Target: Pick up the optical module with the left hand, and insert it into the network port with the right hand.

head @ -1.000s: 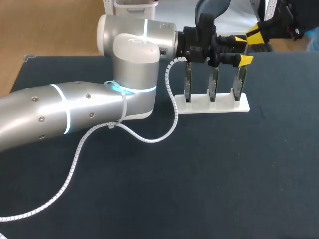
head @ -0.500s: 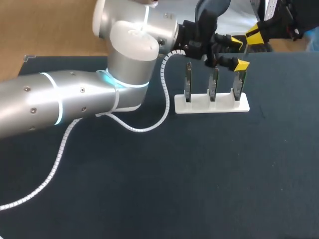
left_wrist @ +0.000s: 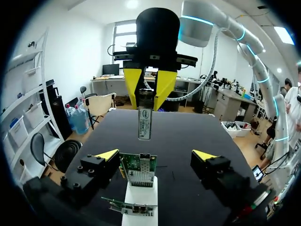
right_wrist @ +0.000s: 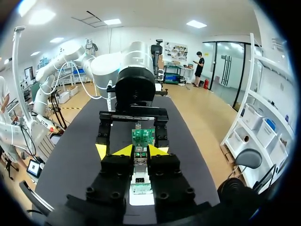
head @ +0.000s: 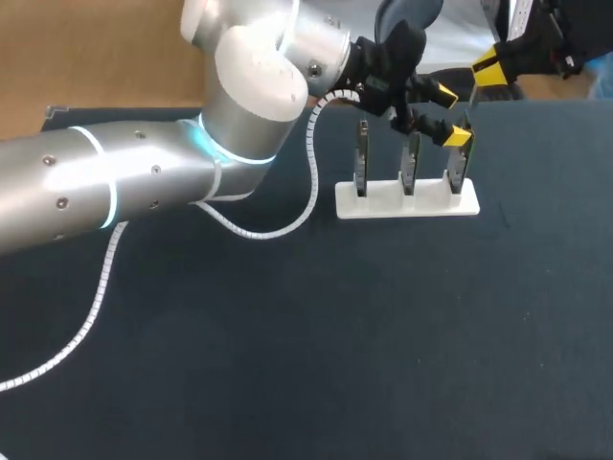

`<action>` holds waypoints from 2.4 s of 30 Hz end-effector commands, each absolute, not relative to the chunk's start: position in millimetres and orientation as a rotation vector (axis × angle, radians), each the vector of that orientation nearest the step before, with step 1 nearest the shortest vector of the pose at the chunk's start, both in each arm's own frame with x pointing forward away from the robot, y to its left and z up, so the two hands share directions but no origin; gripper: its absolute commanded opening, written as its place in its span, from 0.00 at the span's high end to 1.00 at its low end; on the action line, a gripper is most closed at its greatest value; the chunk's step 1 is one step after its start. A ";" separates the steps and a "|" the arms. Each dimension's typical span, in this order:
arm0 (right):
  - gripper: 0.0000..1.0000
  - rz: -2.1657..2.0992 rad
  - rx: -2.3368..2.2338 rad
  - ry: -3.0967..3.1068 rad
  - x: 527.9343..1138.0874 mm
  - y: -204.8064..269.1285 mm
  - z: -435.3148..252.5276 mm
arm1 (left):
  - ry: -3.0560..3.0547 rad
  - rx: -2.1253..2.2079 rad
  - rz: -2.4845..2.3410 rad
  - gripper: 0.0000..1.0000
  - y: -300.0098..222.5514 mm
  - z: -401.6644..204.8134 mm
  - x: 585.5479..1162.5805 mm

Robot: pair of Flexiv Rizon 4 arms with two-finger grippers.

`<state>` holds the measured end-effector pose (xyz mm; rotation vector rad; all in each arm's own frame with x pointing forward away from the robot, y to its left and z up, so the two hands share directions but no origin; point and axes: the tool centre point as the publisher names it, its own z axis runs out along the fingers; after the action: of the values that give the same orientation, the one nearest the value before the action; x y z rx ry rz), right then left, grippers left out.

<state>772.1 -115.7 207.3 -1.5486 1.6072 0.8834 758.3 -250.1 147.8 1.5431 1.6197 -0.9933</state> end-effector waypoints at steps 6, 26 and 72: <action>1.00 0.876 -1.542 1.610 772.0 -117.1 207.0 | 1.665 1.580 -0.971 0.00 -249.4 139.9 761.0; 1.00 0.853 -1.566 1.621 775.2 -115.4 205.1 | 1.650 1.630 -1.030 0.00 -250.8 139.8 759.3; 1.00 0.872 -1.606 1.669 765.7 -115.9 177.3 | 1.650 1.630 -1.030 0.00 -250.8 139.8 759.3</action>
<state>764.1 -117.9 176.3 -1.6017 1.6698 0.8756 758.2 -250.2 139.1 1.6261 1.6472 -1.0299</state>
